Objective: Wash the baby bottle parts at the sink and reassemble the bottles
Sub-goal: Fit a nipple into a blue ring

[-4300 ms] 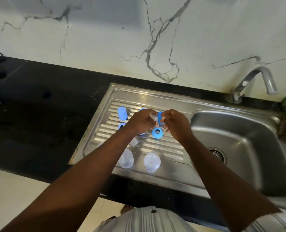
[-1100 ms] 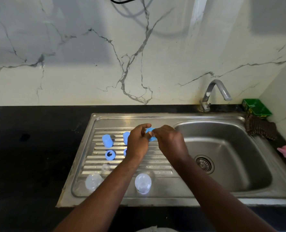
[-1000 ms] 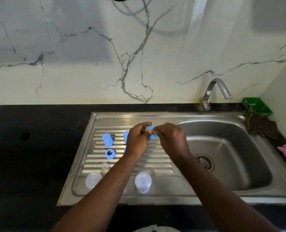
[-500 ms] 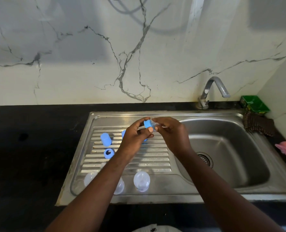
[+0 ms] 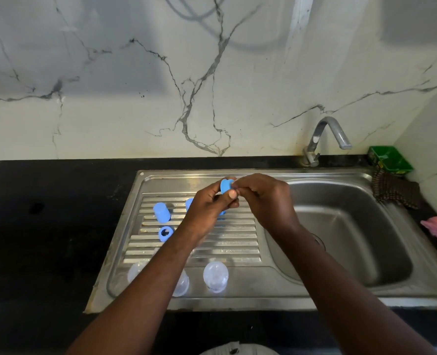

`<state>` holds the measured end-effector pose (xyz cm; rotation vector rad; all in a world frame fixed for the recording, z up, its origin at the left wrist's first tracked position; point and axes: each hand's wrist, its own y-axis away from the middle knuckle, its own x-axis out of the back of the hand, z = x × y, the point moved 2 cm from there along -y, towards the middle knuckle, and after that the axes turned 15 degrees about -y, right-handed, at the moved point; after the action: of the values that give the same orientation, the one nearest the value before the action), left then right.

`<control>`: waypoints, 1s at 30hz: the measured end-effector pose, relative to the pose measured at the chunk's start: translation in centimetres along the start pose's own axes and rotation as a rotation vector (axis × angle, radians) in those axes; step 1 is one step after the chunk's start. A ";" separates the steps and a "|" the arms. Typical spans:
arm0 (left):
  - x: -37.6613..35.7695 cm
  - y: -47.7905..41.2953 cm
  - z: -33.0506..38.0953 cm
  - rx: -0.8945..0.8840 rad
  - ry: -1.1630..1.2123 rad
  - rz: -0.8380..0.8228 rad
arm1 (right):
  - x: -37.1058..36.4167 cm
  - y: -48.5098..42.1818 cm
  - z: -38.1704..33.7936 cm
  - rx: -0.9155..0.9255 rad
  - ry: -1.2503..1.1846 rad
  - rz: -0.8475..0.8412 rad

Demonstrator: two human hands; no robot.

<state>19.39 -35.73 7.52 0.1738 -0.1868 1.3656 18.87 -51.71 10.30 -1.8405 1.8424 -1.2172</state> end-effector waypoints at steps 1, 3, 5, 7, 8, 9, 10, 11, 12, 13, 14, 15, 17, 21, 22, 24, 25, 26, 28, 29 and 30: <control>0.1 0.1 0.0 -0.006 -0.007 -0.025 | 0.3 -0.3 0.3 -0.081 -0.071 -0.002; 0.3 0.1 -0.2 -0.010 -0.015 -0.077 | 0.8 -0.9 0.9 -0.259 -0.252 -0.084; 0.7 0.2 -0.4 0.005 -0.008 -0.125 | 1.3 -1.2 1.3 -0.438 -0.457 -0.182; 0.8 0.2 -0.4 0.037 0.035 -0.176 | 1.5 -1.2 1.7 -0.598 -0.616 -0.216; 0.7 0.2 -0.5 0.062 0.072 -0.193 | 1.5 -1.1 1.9 -0.637 -0.638 -0.221; 0.5 0.3 -0.6 0.087 0.105 -0.195 | 1.3 -0.9 2.0 -0.640 -0.614 -0.217; 0.2 0.4 -0.6 0.108 0.128 -0.174 | 1.1 -0.7 2.1 -0.602 -0.530 -0.205; 0.0 0.4 -0.7 0.124 0.133 -0.129 | 0.7 -0.5 2.1 -0.542 -0.404 -0.186; -0.1 0.4 -1.0 0.131 0.115 -0.072 | 0.3 -0.2 2.0 -0.490 -0.291 -0.155; -0.1 0.2 -1.1 0.123 0.075 -0.015 | -0.1 -0.1 1.8 -0.465 -0.222 -0.112; -0.1 0.0 -1.2 0.105 0.019 0.031 | -0.4 0.0 1.5 -0.467 -0.205 -0.068; 0.0 -0.2 -1.1 0.078 -0.045 0.069 | -0.6 -0.1 1.3 -0.486 -0.215 -0.033; 0.2 -0.5 -0.8 0.015 -0.145 0.116 | -0.6 -0.3 1.0 -0.535 -0.246 -0.007; 0.3 -0.6 -0.8 -0.056 -0.232 0.177 | -0.2 -0.7 0.8 -0.588 -0.240 -0.005; 0.3 -0.6 -0.8 -0.071 -0.244 0.180 | -0.1 -0.8 0.7 -0.582 -0.224 -0.008; 0.3 -0.4 -0.4 -0.106 -0.251 0.180 | 0.1 -0.9 0.4 -0.532 -0.170 -0.036; 0.3 -0.4 -0.2 -0.125 -0.247 0.178 | 0.2 -1.1 0.3 -0.505 -0.152 -0.049; 0.4 -0.3 0.1 -0.138 -0.238 0.173 | 0.4 -1.3 0.1 -0.481 -0.150 -0.058; 0.6 -0.2 0.7 -0.139 -0.199 0.154 | 0.8 -1.7 -0.1 -0.468 -0.216 -0.060; 0.8 -0.2 0.9 -0.137 -0.179 0.136 | 1.0 -1.9 -0.2 -0.497 -0.286 -0.058; 0.9 -0.1 1.1 -0.138 -0.166 0.118 | 1.2 -2.1 -0.2 -0.544 -0.372 -0.056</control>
<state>19.68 -35.13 8.81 0.1626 -0.4355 1.4501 19.98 -52.43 12.30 -2.2077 2.0299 -0.3482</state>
